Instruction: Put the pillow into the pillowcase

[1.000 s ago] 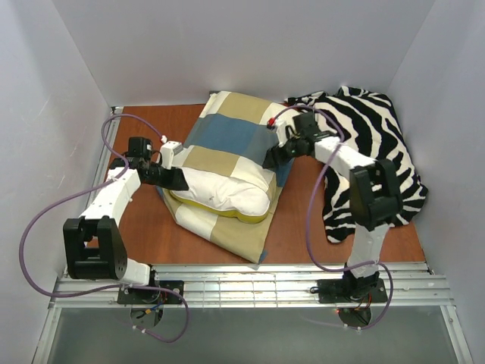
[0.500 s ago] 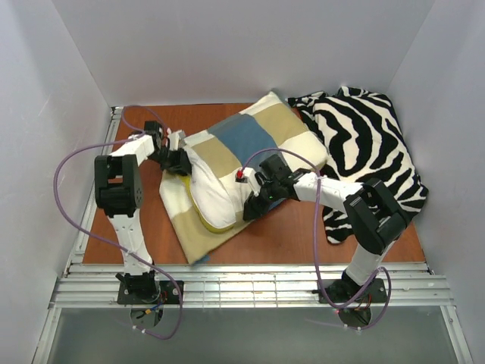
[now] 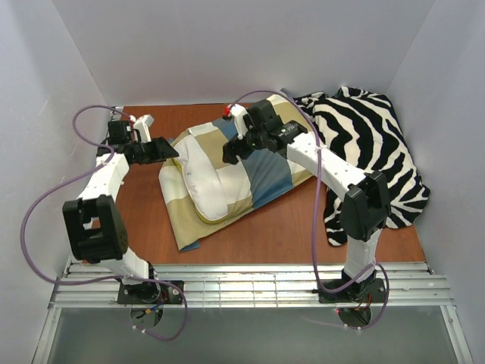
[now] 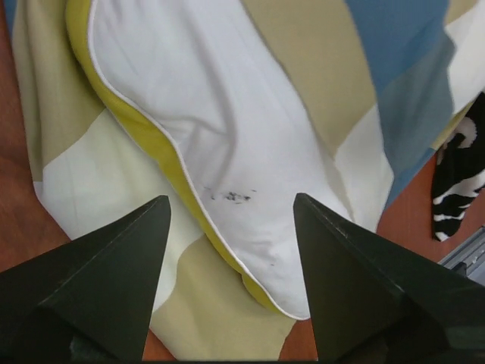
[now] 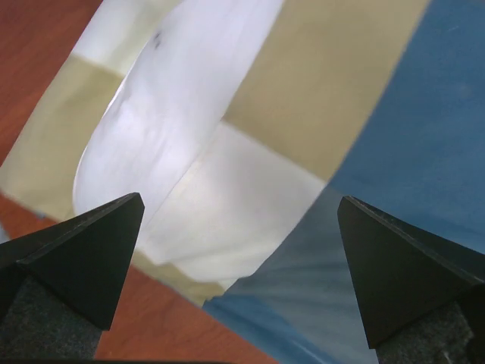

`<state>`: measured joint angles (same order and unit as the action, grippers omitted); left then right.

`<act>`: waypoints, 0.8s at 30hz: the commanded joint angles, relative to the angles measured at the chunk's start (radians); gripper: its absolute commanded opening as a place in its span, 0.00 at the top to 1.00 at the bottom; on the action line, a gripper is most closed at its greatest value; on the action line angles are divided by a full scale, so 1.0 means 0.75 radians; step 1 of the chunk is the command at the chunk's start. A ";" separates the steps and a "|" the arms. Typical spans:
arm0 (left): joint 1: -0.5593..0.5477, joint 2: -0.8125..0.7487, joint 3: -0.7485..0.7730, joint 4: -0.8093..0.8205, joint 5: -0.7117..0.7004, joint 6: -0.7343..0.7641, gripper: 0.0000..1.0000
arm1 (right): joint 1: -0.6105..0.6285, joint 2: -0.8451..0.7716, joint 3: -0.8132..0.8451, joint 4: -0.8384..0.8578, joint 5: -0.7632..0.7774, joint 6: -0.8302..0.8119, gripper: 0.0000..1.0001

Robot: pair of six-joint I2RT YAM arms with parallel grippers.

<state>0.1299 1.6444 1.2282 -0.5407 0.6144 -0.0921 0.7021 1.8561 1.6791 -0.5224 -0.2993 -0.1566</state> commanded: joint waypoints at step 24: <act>0.201 -0.503 -0.425 0.433 -0.191 -0.368 0.02 | 0.496 0.697 0.623 0.287 1.114 -0.069 0.02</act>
<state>0.2783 1.3281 0.9283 -0.2268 0.5163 -0.3927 1.0832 2.3379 2.0872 -0.4118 0.4068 -0.1741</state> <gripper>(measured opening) 0.982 0.986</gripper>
